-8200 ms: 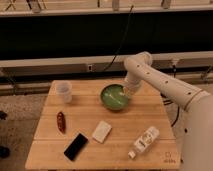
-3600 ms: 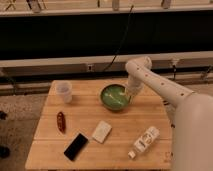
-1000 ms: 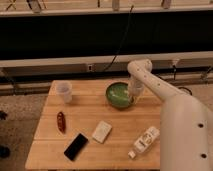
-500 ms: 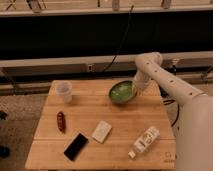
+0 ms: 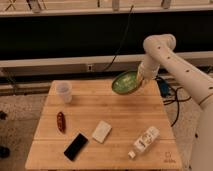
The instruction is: Pick up the ceramic bowl
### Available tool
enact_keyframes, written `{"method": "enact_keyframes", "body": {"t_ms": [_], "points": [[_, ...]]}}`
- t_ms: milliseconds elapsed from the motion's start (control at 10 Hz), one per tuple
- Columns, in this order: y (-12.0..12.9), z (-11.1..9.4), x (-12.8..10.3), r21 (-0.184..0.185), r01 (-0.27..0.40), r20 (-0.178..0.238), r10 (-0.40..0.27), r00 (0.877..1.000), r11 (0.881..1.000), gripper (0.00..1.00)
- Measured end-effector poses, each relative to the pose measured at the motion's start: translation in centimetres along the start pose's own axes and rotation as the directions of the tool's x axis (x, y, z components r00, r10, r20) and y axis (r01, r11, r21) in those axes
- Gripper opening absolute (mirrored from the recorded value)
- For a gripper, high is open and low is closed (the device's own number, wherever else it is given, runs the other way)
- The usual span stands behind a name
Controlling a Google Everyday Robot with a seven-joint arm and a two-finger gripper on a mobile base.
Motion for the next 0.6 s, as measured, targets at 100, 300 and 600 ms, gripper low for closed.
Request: {"method": "enact_keyframes", "body": {"t_ms": [100, 300, 600], "points": [[-0.1, -0.3, 0.6, 0.007, 0.006, -0.004, -0.006, 1.0, 1.0, 0.0], [0.8, 0.6, 2.1, 0.015, 0.008, -0.016, -0.008, 1.0, 1.0, 0.0], [2.1, 4.8, 3.6, 0.021, 0.016, -0.025, -0.015, 1.0, 1.0, 0.0]]}}
